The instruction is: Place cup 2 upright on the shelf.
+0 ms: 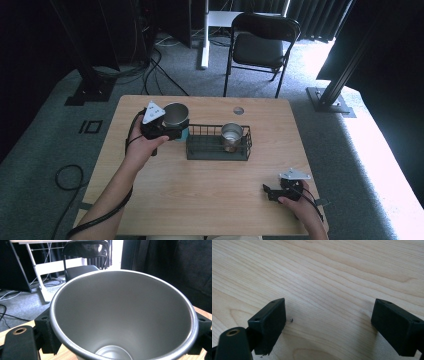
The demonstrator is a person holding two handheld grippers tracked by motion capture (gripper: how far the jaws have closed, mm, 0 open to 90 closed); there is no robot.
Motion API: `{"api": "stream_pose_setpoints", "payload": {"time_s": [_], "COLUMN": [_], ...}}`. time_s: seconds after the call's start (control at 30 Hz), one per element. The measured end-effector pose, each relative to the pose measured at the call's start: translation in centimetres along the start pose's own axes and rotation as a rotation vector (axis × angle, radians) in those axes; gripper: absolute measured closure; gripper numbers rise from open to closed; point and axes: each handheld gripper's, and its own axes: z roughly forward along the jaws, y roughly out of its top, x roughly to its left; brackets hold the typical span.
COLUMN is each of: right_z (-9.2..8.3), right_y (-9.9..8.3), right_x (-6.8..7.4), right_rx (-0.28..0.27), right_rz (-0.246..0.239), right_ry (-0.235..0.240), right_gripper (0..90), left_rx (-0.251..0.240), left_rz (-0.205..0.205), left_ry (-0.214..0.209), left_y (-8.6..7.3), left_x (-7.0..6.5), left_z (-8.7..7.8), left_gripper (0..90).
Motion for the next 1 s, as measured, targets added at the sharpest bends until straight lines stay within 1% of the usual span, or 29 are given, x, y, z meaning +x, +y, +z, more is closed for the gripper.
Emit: {"api": "stream_pose_setpoints", "payload": {"time_s": [0.03,0.13,0.2,0.23,0.3,0.33,0.37,0.4,0.5,0.57,0.6,0.73,0.8,0.83,0.9,0.93,0.97,1.0], "right_z": [0.0,0.0,0.0,0.0,0.0,0.0,0.0,0.0,0.0,0.0,0.0,0.0,0.0,0.0,0.0,0.0,0.0,0.0], "right_y": [0.0,0.0,0.0,0.0,0.0,0.0,0.0,0.0,0.0,0.0,0.0,0.0,0.0,0.0,0.0,0.0,0.0,0.0], "right_x": [0.0,0.0,0.0,0.0,0.0,0.0,0.0,0.0,0.0,0.0,0.0,0.0,0.0,0.0,0.0,0.0,0.0,0.0], "right_rx": [0.000,0.000,-0.001,-0.001,-0.001,-0.001,-0.001,0.000,0.000,-0.001,0.000,0.000,0.000,0.000,0.000,0.000,0.000,0.000], "right_rz": [0.000,0.001,0.001,0.000,0.001,0.001,0.002,0.001,0.002,0.002,0.001,0.001,0.001,0.001,0.001,0.001,0.001,0.000], "right_ry": [0.000,0.000,0.000,-0.001,-0.001,-0.001,0.000,0.000,0.000,0.000,0.000,0.000,0.000,0.000,0.001,0.001,0.001,0.000], "right_gripper": [12.2,12.3,12.3,12.2,12.2,12.2,12.2,12.2,12.2,12.2,12.2,12.3,12.2,12.2,12.2,12.2,12.2,12.2], "left_rx": [0.001,-0.004,-0.011,-0.011,-0.013,-0.013,-0.007,-0.007,-0.005,-0.008,-0.008,-0.001,-0.015,-0.013,-0.012,-0.012,-0.013,-0.014], "left_rz": [0.003,0.005,0.015,0.015,0.007,0.007,0.009,0.009,0.003,0.000,-0.009,-0.009,-0.002,-0.005,-0.007,-0.007,-0.019,-0.016], "left_ry": [-0.006,-0.012,-0.027,-0.027,-0.040,-0.040,-0.044,-0.044,-0.057,-0.059,-0.063,-0.069,-0.091,-0.097,-0.097,-0.097,-0.104,-0.096], "left_y": [0.3,0.6,0.9,0.9,1.0,1.0,1.0,1.0,0.8,0.6,0.4,0.0,-0.5,-0.8,-1.5,-1.5,-1.8,-1.9], "left_x": [-0.3,-0.6,-1.1,-1.1,-1.4,-1.4,-1.7,-1.7,-2.1,-2.3,-2.5,-2.8,-3.0,-3.1,-3.3,-3.3,-3.4,-3.4], "left_z": [0.4,0.8,1.5,1.5,2.2,2.2,2.7,2.7,3.4,3.8,4.3,5.0,5.5,5.7,6.5,6.5,6.9,7.2], "left_gripper": [13.8,13.8,13.8,13.8,13.8,13.8,13.8,13.8,13.8,13.8,13.8,13.8,13.8,13.8,13.8,13.8,13.8,13.8]}}
